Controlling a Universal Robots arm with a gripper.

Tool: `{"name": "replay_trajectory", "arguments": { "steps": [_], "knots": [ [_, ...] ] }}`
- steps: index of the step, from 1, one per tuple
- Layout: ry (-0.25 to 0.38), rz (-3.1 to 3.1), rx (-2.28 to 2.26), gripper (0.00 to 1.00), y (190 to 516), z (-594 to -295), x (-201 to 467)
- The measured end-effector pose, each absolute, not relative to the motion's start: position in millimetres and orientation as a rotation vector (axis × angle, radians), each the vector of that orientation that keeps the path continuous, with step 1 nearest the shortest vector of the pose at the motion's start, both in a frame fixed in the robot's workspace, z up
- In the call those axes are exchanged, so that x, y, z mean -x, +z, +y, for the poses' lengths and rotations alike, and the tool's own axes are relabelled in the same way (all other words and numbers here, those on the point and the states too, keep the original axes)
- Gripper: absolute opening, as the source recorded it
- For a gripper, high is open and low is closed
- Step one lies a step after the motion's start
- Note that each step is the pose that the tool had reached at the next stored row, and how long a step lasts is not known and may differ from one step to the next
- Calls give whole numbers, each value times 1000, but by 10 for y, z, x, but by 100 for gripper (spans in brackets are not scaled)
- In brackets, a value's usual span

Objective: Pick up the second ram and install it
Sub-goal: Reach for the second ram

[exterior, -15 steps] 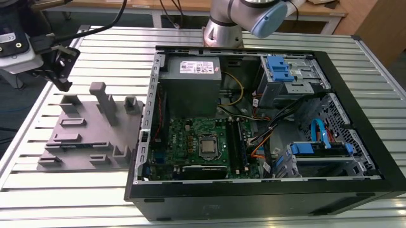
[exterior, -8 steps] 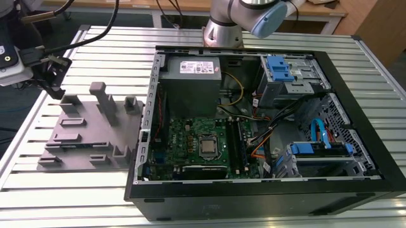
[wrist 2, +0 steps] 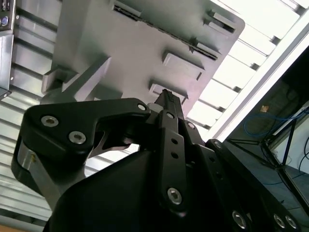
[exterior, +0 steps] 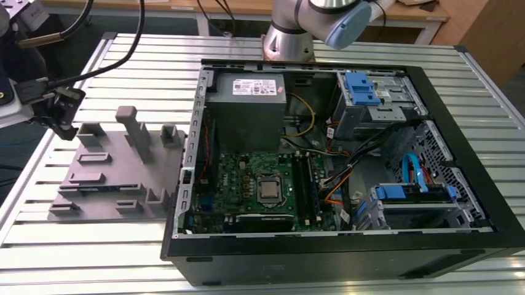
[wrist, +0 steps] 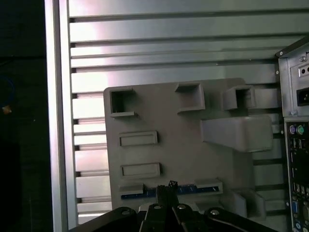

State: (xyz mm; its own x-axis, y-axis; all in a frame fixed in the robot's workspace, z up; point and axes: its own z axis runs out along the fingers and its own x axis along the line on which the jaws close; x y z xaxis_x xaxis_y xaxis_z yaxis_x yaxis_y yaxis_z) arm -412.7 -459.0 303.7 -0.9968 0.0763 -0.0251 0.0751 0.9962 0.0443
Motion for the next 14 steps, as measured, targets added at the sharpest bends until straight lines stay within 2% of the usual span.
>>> {"name": "replay_trajectory", "arguments": {
  "steps": [14],
  "knots": [
    [67, 3113, -106, 7, 2785, -4767, 4020]
  ]
}}
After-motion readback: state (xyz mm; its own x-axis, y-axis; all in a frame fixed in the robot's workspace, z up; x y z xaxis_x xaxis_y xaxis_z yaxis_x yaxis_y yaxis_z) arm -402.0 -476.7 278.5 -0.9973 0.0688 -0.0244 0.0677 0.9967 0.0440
